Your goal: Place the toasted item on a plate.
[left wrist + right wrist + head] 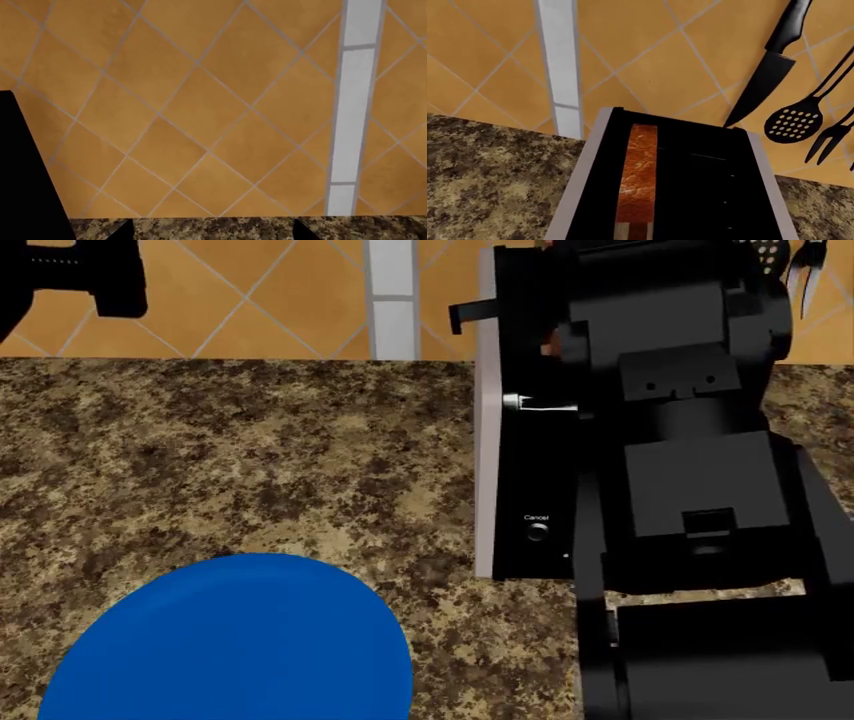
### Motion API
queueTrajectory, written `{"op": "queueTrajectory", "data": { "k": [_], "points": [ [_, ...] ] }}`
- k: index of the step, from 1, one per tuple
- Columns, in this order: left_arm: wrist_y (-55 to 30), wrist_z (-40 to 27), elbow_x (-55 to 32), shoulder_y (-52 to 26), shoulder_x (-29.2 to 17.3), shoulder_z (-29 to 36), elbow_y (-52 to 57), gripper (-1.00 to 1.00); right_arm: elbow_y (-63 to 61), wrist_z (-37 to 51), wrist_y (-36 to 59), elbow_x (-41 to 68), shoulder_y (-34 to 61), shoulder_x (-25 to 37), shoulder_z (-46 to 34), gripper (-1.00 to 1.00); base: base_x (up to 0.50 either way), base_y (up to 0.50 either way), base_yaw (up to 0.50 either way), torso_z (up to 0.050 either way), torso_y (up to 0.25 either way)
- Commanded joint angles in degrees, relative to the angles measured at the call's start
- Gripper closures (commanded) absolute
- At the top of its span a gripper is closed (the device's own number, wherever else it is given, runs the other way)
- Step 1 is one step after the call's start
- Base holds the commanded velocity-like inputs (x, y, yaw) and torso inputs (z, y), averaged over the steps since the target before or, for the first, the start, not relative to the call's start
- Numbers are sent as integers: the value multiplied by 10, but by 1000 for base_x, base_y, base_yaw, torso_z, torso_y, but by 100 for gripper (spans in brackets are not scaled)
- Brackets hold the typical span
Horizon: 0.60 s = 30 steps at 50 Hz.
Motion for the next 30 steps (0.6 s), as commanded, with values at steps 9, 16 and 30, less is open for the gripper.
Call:
{"op": "queueTrajectory", "data": {
  "k": [9,16,30],
  "points": [
    [-13,-2,-7,4,-3,3,21,-100,-1,-23,-24,-4,65,-4,-19,100,3,0,2,0,0],
    [-25,-5,-11,4,-3,3,35,-100,-1,-28,-22,0,91,-7,-29,100,0,0,2,2,6],
    [-33,-7,-15,5,-5,5,47,-100,-25,-32,-3,17,138,-3,-38,100,0,0,1,1,2]
  ]
}}
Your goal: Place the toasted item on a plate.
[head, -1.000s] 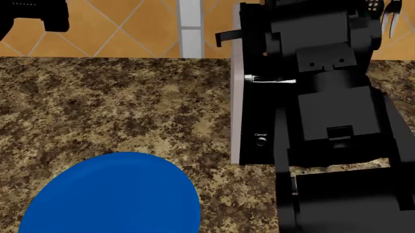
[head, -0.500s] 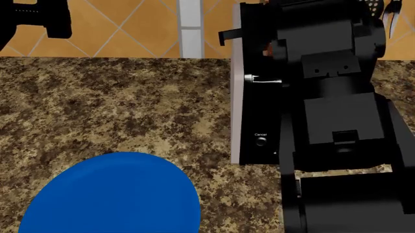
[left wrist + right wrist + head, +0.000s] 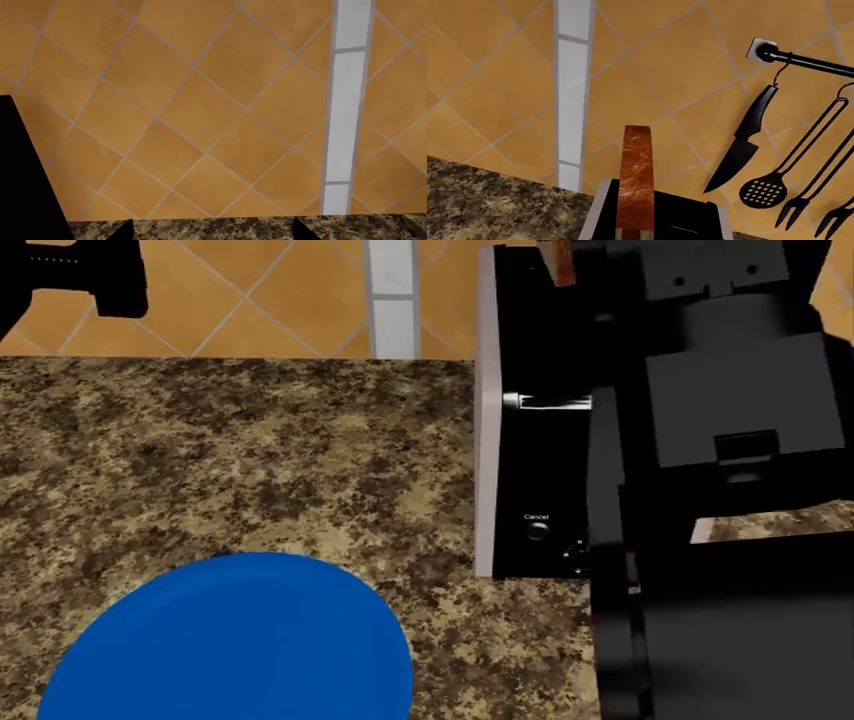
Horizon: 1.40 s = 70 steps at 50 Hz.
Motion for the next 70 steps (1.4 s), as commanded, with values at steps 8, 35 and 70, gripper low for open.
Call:
{"op": "queueTrajectory", "data": {
  "k": [8,35,70],
  "points": [
    [-17,-5,-6,1,-4,1,23,-100,-159,-7,92,27,12,14,-12,100,0,0,0,0,0],
    [-15,-18,-8,-6,-6,-4,18,-100,-571,-29,342,104,-111,22,-28,100,0,0,1,0,3],
    [1,-24,-9,-2,-10,4,4,-100,-803,229,474,535,-145,66,-1,100,0,0,0,0,0]
  ]
}}
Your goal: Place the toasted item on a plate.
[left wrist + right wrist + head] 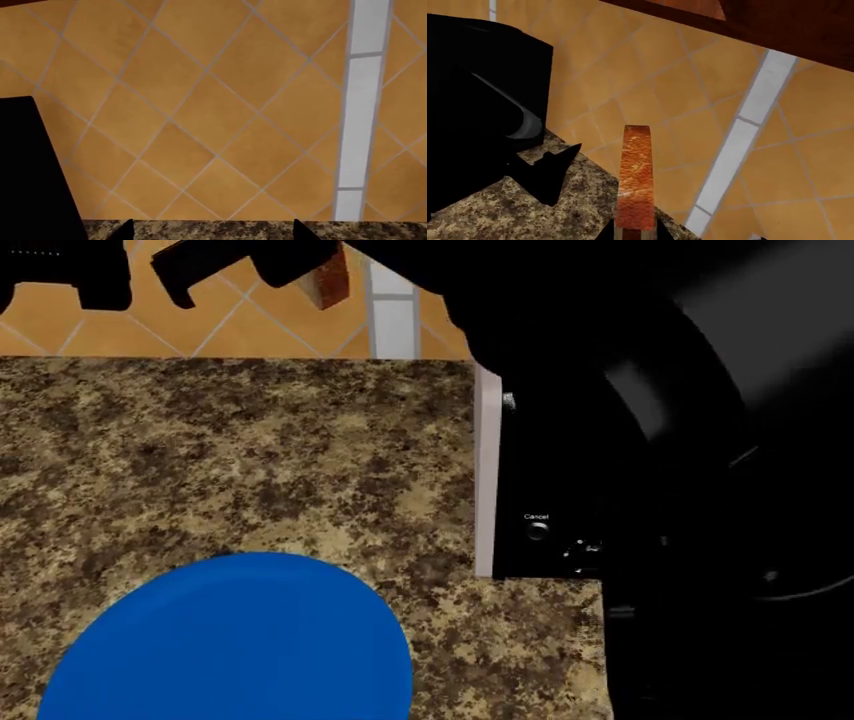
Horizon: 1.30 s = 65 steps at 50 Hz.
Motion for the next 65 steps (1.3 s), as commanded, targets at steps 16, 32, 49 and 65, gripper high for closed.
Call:
{"op": "queueTrajectory", "data": {
  "k": [16,32,49,65],
  "points": [
    [12,-17,11,20,-32,-4,8,-100,-64,241,-4,343,-26,64,8,100,0,0,0,0,0],
    [43,-34,21,62,-64,-27,-12,-100,-93,394,4,535,-48,75,29,100,0,0,0,0,0],
    [47,-35,23,55,-63,-21,-20,-100,-191,566,-72,767,-108,126,-5,100,0,0,0,0,0],
    [54,-35,22,54,-62,-17,-27,-100,-307,651,-149,876,-172,166,-37,100,0,0,0,1,0]
  ]
}}
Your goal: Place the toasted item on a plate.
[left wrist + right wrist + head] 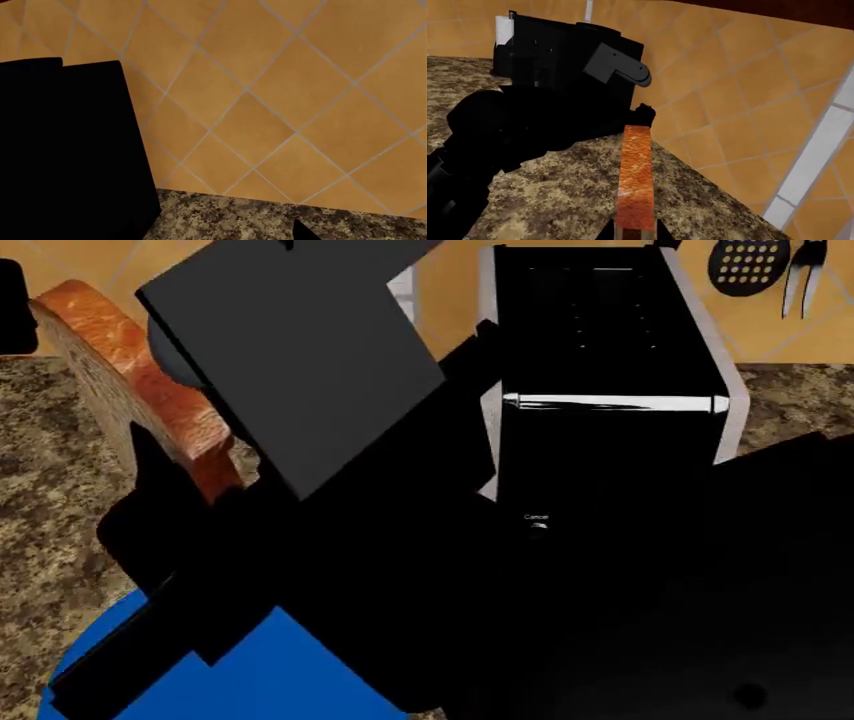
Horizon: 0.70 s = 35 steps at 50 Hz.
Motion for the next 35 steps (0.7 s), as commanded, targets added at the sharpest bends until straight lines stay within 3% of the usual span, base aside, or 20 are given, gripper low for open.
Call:
{"op": "queueTrajectory", "data": {
  "k": [1,35],
  "points": [
    [7,0,0,0,1,3,-7,-100,-78,62,-49,80,-44,27,-21,100,0,0,0,0,0],
    [23,5,-12,12,-2,-6,-8,-100,-107,86,-108,97,-138,36,-59,100,0,0,0,0,0]
  ]
}}
